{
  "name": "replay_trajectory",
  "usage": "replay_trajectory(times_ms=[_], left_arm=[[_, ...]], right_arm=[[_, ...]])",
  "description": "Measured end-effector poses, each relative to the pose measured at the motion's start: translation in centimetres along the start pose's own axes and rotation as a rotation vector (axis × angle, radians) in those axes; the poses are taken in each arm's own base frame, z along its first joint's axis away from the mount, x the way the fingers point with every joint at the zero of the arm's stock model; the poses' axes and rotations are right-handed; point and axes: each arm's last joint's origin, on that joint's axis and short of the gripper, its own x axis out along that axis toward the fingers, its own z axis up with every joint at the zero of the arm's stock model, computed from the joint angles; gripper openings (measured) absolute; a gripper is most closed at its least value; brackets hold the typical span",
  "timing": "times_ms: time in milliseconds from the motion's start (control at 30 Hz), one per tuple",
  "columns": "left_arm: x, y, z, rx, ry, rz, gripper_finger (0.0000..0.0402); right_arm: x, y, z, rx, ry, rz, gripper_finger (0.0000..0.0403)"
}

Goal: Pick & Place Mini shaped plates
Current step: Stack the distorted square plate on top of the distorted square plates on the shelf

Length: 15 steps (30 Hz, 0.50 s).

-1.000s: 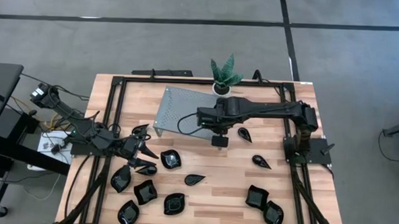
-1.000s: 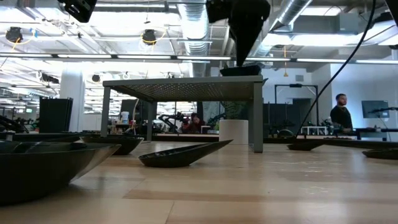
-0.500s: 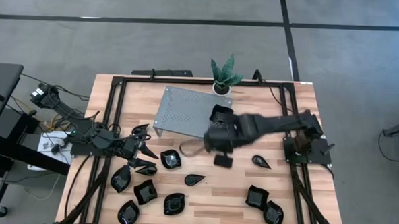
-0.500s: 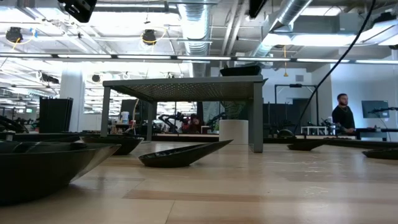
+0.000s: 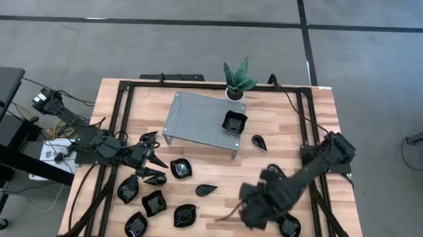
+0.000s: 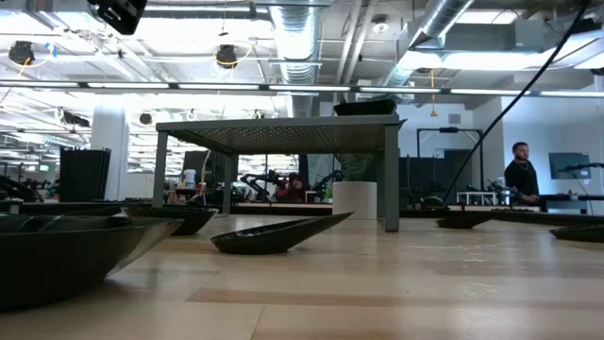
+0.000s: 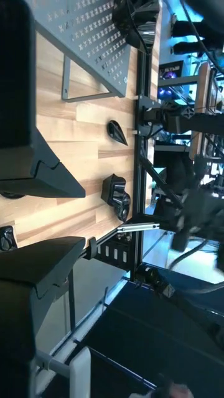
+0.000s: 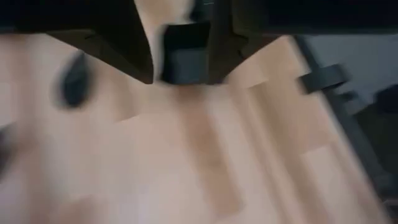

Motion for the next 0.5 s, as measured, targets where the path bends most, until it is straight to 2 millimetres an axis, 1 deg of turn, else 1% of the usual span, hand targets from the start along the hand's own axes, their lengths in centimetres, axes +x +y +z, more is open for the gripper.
replay_trajectory(times_ms=[67, 133, 267, 367, 500], left_arm=[[0.0, 0.0, 0.0, -0.006, 0.000, 0.000, 0.0113], [0.0, 0.0, 0.0, -0.007, 0.000, 0.000, 0.0113], [0.0, 0.0, 0.0, -0.008, 0.000, 0.000, 0.0113], [0.0, 0.0, 0.0, -0.008, 0.000, 0.000, 0.0113], [0.0, 0.0, 0.0, -0.008, 0.000, 0.000, 0.0113]], right_arm=[[1.1, 1.3, -1.2, 0.023, 0.017, 0.058, 0.0169], [2.2, 2.5, -2.1, 0.047, -0.002, 0.113, 0.0185], [4.5, 3.8, -4.2, 0.133, -0.008, 0.147, 0.0202], [6.2, 3.8, -5.6, 0.182, 0.012, 0.115, 0.0204], [7.7, 3.3, -6.8, 0.174, 0.030, 0.056, 0.0200]])
